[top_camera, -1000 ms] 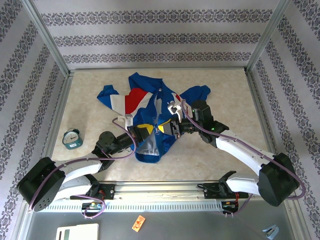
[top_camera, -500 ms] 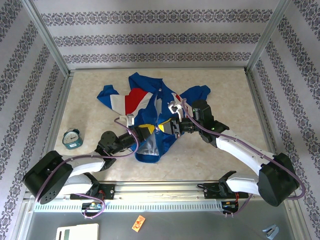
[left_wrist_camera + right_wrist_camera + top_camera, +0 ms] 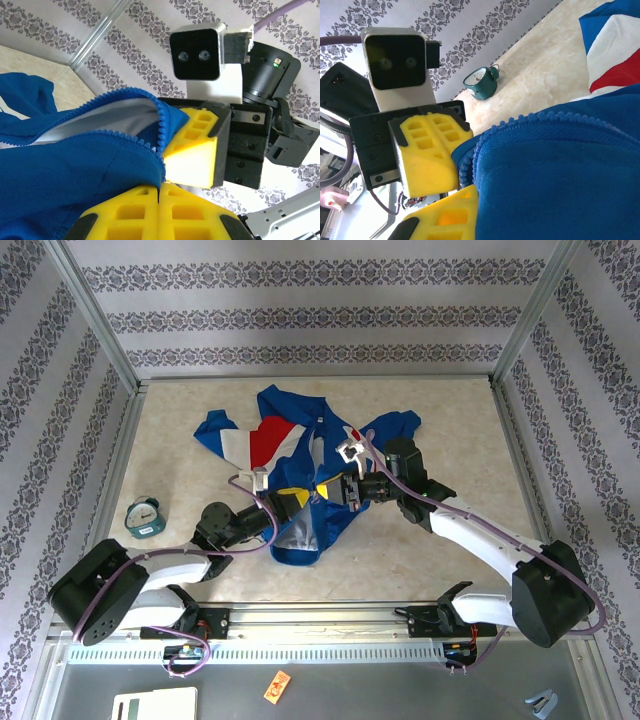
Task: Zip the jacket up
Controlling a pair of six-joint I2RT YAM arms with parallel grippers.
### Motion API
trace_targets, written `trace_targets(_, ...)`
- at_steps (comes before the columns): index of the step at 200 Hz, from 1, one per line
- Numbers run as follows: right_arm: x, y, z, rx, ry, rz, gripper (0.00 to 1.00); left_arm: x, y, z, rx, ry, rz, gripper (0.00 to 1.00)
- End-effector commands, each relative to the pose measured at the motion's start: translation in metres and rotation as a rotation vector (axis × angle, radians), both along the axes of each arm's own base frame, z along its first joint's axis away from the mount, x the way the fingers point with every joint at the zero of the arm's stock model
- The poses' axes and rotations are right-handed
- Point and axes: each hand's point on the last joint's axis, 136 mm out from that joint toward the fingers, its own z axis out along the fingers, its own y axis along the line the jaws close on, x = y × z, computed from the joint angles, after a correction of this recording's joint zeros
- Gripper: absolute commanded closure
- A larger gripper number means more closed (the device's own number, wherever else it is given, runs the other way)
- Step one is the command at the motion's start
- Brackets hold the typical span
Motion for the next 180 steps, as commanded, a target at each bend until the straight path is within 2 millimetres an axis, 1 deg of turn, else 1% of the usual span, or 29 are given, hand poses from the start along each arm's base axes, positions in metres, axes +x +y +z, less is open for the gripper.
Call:
trace_targets(1, 0.001, 0.002, 0.012, 0.045, -0.022, 0.014, 1.00, -0.006, -0.001, 0.006, 0.023, -0.033, -0.034, 1.00)
trace_targets(27, 0.001, 0.001, 0.010, 0.042, -0.008, 0.009, 1.00, -0.007, -0.002, 0.004, 0.050, -0.032, -0.039, 1.00)
trace_targets(79, 0.005, -0.001, 0.007, 0.028, 0.013, -0.028, 1.00, -0.010, -0.005, -0.007, 0.124, 0.006, -0.053, 1.00)
trace_targets(104, 0.008, -0.002, -0.001, 0.013, 0.039, -0.048, 1.00, -0.011, -0.004, -0.022, 0.212, 0.066, -0.053, 1.00)
trace_targets(128, 0.005, 0.001, -0.010, 0.017, 0.076, -0.052, 1.00, -0.016, -0.001, -0.036, 0.310, 0.114, -0.051, 1.00)
trace_targets(164, 0.005, 0.007, -0.023, 0.027, 0.119, -0.076, 1.00, -0.024, 0.007, -0.047, 0.336, 0.156, -0.041, 1.00)
trace_targets(180, 0.006, 0.009, -0.028, 0.025, 0.128, -0.082, 1.00, -0.030, 0.008, -0.056, 0.359, 0.198, -0.058, 1.00)
